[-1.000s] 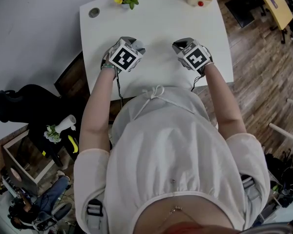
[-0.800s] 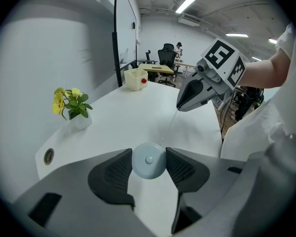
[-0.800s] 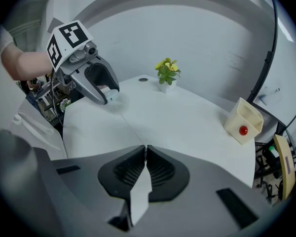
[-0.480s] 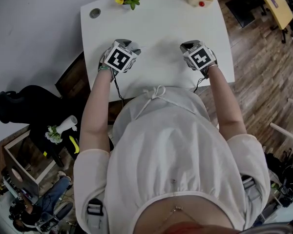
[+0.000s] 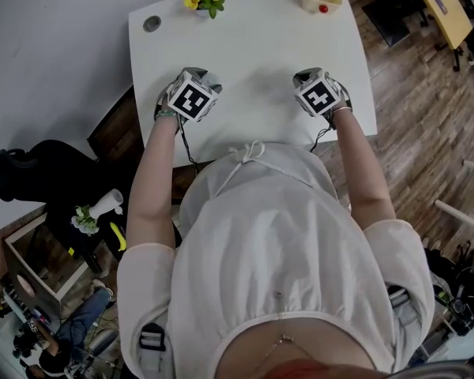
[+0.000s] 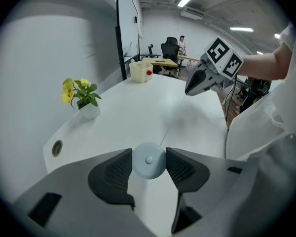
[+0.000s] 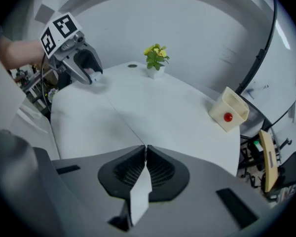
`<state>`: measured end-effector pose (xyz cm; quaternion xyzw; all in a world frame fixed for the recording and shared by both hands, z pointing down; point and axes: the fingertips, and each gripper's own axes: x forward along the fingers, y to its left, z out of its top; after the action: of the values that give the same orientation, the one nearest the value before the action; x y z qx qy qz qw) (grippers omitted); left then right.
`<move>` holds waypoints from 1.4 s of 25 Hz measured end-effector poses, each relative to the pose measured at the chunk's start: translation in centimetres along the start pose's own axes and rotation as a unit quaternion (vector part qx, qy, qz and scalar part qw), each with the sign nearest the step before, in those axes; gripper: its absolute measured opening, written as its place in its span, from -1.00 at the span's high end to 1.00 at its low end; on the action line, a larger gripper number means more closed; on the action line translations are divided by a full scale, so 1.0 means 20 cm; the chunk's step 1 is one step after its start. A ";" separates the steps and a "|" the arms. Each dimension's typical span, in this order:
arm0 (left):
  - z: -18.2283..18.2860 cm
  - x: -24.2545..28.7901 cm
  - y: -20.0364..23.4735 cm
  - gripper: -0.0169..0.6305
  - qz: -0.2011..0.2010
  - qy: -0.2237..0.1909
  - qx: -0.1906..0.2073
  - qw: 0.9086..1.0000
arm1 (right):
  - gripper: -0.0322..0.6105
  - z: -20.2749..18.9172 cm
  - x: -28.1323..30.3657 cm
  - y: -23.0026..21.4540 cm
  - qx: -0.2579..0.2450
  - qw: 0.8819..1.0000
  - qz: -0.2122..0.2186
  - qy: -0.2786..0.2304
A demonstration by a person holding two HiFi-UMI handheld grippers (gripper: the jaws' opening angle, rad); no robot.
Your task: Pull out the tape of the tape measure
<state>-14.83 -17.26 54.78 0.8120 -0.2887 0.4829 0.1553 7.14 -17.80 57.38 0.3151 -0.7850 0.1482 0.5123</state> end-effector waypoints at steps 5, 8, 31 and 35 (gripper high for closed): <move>-0.05 -0.01 0.04 0.24 -0.007 -0.006 -0.046 0.999 | 0.84 -0.03 -0.06 -0.17 0.014 0.998 -0.054 0.006; -0.05 0.00 0.03 0.24 -0.010 -0.006 -0.041 0.999 | 0.84 -0.03 -0.05 -0.16 0.028 0.999 -0.044 0.007; -0.17 0.00 0.09 0.24 -0.003 0.013 -0.100 0.995 | 0.85 -0.24 -0.06 -0.35 0.107 0.991 -0.069 0.038; -0.22 -0.06 0.16 0.24 0.016 0.015 -0.112 0.993 | 0.85 -0.30 -0.08 -0.44 0.113 0.989 -0.085 0.043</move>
<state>-20.27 -16.99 55.75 0.7776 -0.3514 0.4620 0.2417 17.52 -20.47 57.68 0.4302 -0.7109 0.2051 0.5171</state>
